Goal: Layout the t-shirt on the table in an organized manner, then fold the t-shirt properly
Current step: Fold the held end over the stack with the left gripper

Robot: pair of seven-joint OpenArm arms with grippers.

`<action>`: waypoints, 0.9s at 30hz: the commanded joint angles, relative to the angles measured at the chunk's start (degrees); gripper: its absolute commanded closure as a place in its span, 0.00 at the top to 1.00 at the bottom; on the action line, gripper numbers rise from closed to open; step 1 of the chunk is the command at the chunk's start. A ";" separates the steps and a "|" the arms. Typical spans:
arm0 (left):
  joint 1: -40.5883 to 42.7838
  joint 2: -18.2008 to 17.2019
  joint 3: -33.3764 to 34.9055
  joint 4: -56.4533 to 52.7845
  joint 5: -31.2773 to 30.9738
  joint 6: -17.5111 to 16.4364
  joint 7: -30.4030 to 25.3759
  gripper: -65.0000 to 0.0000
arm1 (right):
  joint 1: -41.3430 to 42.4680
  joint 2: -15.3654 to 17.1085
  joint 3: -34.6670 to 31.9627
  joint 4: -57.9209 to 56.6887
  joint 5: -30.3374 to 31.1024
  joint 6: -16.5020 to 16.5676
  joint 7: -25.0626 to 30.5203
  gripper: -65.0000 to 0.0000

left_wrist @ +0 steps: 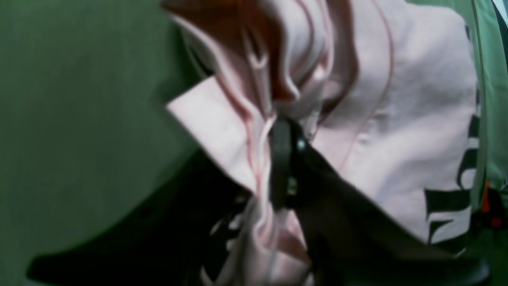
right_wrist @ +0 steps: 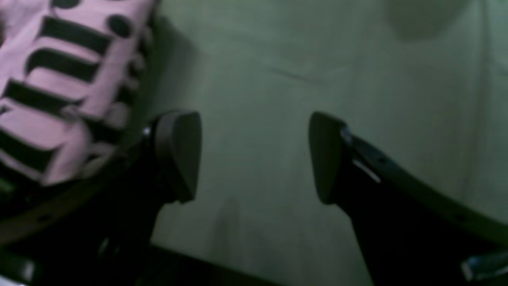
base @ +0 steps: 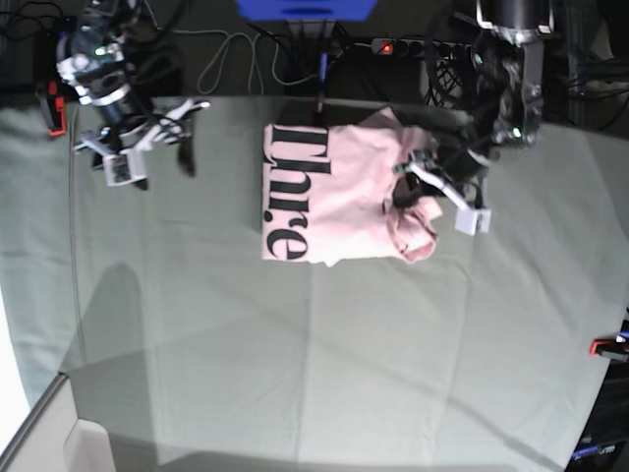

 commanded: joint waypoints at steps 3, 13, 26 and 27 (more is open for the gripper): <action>-7.14 -3.95 7.28 -3.82 -0.20 0.34 -1.42 0.00 | 0.55 0.28 2.68 1.11 1.01 0.28 1.40 0.62; -34.04 -7.64 41.04 -8.74 -0.11 0.34 -2.03 0.00 | 1.08 0.19 9.97 1.02 1.01 0.28 1.05 0.62; -49.95 12.31 60.73 -26.94 19.93 0.25 -4.23 0.00 | 0.64 -0.08 18.85 1.02 1.01 0.28 0.96 0.62; -49.77 13.02 60.73 -27.20 22.30 0.25 -5.11 0.00 | 0.64 -0.43 19.29 0.93 1.01 0.28 0.96 0.62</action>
